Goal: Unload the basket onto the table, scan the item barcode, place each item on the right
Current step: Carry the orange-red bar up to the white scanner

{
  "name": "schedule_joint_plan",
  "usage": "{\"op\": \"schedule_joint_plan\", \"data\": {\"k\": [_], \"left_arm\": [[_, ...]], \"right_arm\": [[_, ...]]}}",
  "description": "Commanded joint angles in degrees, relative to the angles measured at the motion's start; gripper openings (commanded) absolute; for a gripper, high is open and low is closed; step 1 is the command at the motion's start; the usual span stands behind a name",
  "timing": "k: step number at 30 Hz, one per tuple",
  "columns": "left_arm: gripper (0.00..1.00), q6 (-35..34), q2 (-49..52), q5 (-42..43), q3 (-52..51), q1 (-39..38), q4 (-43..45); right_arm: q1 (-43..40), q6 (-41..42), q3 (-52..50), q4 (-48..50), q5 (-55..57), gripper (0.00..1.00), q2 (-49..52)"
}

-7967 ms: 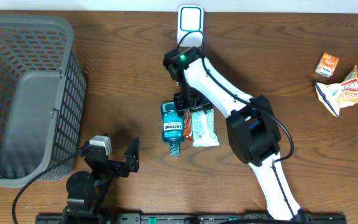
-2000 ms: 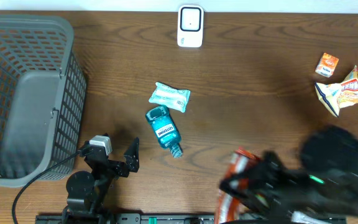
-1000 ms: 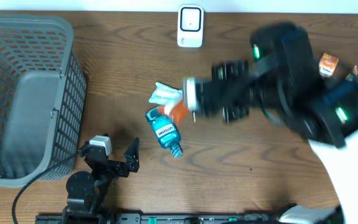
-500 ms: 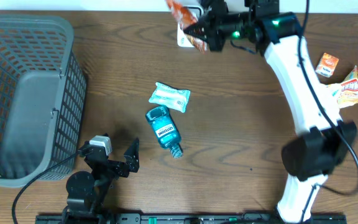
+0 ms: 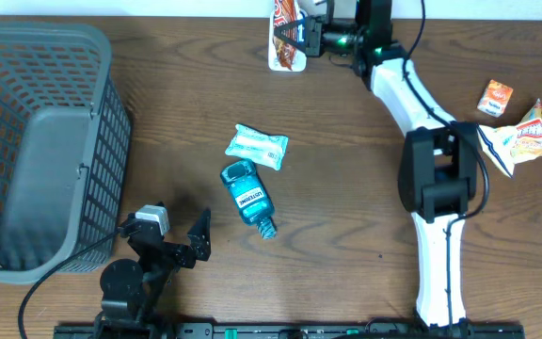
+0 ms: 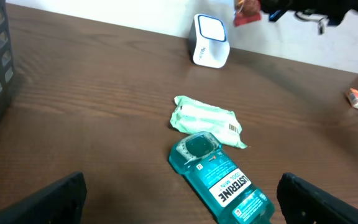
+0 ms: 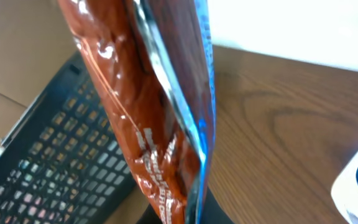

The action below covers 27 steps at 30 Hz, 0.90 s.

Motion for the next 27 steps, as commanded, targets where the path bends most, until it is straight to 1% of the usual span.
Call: {"op": "schedule_joint_plan", "data": {"k": [1, 9, 13, 18, 21, 24, 27], "left_arm": [[0.98, -0.1, -0.3, 0.7, -0.9, 0.1, -1.2], [0.98, -0.1, -0.3, 0.7, -0.9, 0.1, -1.2], [0.98, -0.1, -0.3, 0.7, -0.9, 0.1, -1.2], [0.98, -0.1, -0.3, 0.7, -0.9, 0.1, -1.2], [0.98, -0.1, -0.3, 0.7, -0.9, 0.1, -1.2], [0.98, -0.1, -0.3, 0.7, -0.9, 0.1, -1.2], [0.98, -0.1, -0.3, 0.7, -0.9, 0.1, -1.2]], "right_arm": [[0.2, 8.3, 0.5, 2.7, -1.0, 0.01, 2.3], [0.0, 8.0, 0.5, 1.8, 2.1, 0.01, 3.3], [0.3, 6.7, 0.4, -2.6, 5.6, 0.01, 3.7], [-0.2, 2.4, 0.4, -6.7, 6.3, 0.01, 4.2], [-1.3, 2.0, 0.5, -8.3, 6.4, 0.01, 4.2], [-2.7, 0.6, 0.5, -12.2, 6.4, 0.01, 3.9], [-4.3, -3.8, 0.5, -19.5, 7.5, 0.01, 3.1]]}}
